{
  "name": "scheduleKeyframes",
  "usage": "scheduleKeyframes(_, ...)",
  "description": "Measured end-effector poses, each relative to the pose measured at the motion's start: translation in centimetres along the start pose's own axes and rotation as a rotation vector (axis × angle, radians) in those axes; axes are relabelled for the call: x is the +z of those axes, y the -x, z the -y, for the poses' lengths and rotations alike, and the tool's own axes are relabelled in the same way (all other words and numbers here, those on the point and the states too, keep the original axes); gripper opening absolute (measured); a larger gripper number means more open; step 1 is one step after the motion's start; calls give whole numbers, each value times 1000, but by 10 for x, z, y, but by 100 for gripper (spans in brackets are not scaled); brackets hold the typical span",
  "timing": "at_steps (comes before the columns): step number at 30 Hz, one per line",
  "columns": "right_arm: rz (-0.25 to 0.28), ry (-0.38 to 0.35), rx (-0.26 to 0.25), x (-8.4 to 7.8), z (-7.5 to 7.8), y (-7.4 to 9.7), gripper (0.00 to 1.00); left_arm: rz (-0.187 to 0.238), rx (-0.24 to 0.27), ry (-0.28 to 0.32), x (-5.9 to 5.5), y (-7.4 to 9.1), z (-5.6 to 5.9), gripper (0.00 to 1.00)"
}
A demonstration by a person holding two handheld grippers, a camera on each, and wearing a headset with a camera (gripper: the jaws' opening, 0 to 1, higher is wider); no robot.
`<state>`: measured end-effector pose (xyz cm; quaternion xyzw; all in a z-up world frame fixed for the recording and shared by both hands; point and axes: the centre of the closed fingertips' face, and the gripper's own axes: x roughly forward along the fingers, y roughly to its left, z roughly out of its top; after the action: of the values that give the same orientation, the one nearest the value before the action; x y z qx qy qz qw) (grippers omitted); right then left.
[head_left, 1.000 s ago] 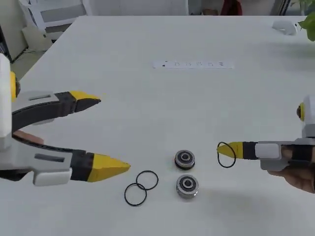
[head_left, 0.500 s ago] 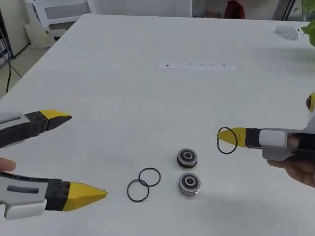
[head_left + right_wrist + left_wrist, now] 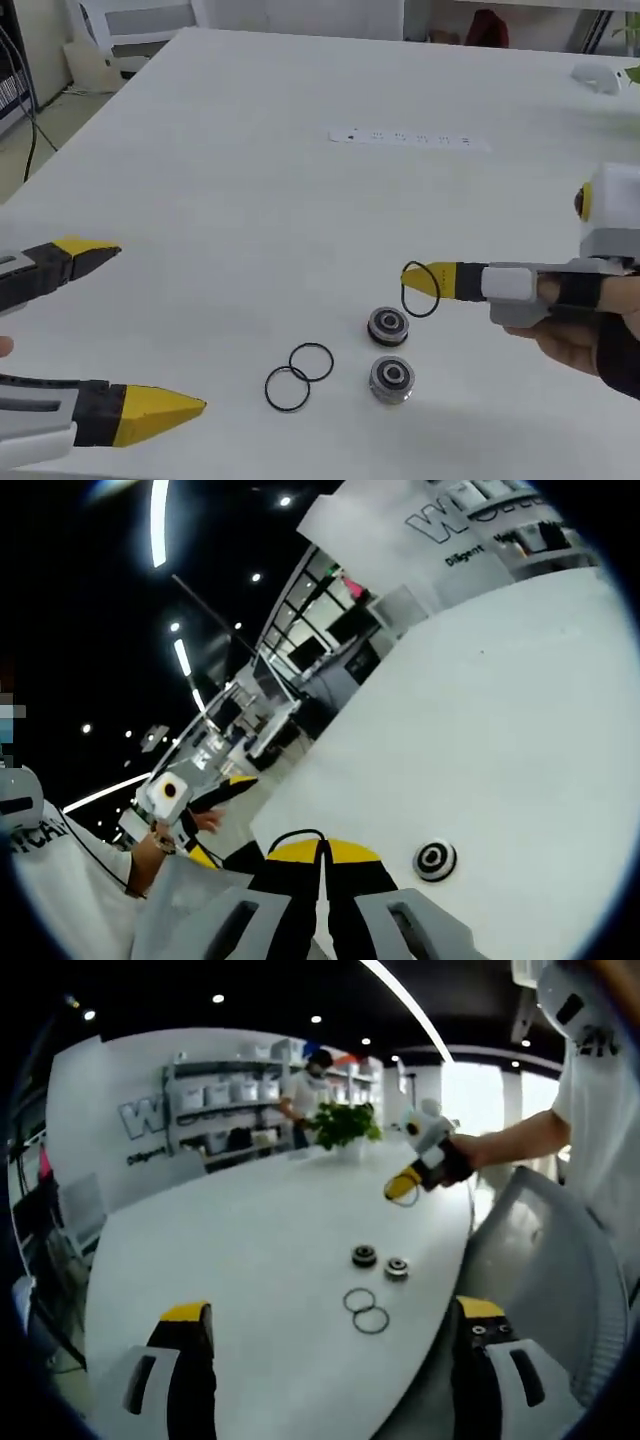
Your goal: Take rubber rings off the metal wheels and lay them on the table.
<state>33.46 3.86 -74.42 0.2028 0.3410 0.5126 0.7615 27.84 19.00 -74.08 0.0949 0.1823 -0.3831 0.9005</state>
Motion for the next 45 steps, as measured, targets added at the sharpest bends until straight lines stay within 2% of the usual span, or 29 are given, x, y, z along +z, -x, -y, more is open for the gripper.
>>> scheduleKeyframes(5,-27,24,-8,-5,1,-11,0,31,7,-23,4,1,1,100)
scheduleKeyframes(9,-76,60,-42,-14,8,-20,0,54,8,-28,7,1,1,100)
scheduleKeyframes(14,-103,55,-56,-24,13,-32,0,60,2,-16,6,-1,3,100)
scheduleKeyframes(18,-161,97,-63,-36,14,-44,0,53,-12,-21,4,-2,6,100)
scheduleKeyframes(22,-214,124,-101,-48,23,-53,0,40,-10,-13,1,-1,6,100)
scheduleKeyframes(26,-275,190,-125,-60,30,-58,0,30,-13,-5,-4,-1,7,100)
scheduleKeyframes(35,-373,277,-168,-78,45,-63,0,7,-31,-1,-11,-4,11,100)
scheduleKeyframes(45,-389,277,-173,-82,47,-63,0,5,-29,-3,-9,-4,8,100)
